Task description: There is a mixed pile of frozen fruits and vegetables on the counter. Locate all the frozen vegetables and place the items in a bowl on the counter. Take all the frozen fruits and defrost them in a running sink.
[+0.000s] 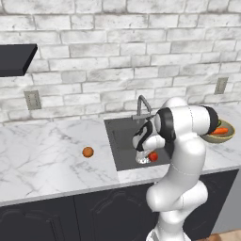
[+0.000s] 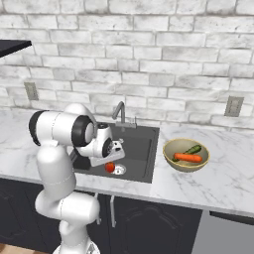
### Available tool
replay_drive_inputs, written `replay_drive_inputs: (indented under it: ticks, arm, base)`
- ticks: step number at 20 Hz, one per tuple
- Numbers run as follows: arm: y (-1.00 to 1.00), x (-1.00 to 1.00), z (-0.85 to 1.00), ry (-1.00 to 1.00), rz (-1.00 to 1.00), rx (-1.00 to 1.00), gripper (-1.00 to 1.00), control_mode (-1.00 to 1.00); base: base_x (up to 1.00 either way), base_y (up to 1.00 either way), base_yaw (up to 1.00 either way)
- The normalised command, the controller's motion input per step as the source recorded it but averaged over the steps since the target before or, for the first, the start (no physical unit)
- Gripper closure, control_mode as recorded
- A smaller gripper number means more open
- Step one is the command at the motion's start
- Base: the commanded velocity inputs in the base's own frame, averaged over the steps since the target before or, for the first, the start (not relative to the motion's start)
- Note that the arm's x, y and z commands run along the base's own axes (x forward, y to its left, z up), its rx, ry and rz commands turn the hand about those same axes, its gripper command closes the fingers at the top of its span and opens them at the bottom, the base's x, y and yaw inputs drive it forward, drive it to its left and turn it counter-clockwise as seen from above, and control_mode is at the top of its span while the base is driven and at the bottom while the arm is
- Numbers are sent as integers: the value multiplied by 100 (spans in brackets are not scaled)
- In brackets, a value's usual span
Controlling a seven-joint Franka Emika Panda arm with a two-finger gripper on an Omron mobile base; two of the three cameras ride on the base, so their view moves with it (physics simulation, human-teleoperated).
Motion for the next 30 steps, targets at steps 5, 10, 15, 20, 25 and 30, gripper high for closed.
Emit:
replay_drive_inputs:
  ticks: [5, 10, 15, 20, 25, 30]
  arm:
    - [0, 5, -6, -2, -1, 0, 100, -100]
    - [0, 1, -1, -5, 0, 0, 100, -100]
    - [0, 0, -1, -6, 0, 0, -100, -100]
    - [0, 0, -2, -6, 0, 0, -100, -100]
    - [0, 0, 0, -7, 0, 0, -100, -100]
    - [0, 0, 1, -7, 0, 1, -100, -100]
  base:
    - [0, 0, 0]
    - [0, 0, 0]
    - [0, 0, 0]
    - [0, 0, 0]
    - [0, 0, 0]
    - [0, 0, 0]
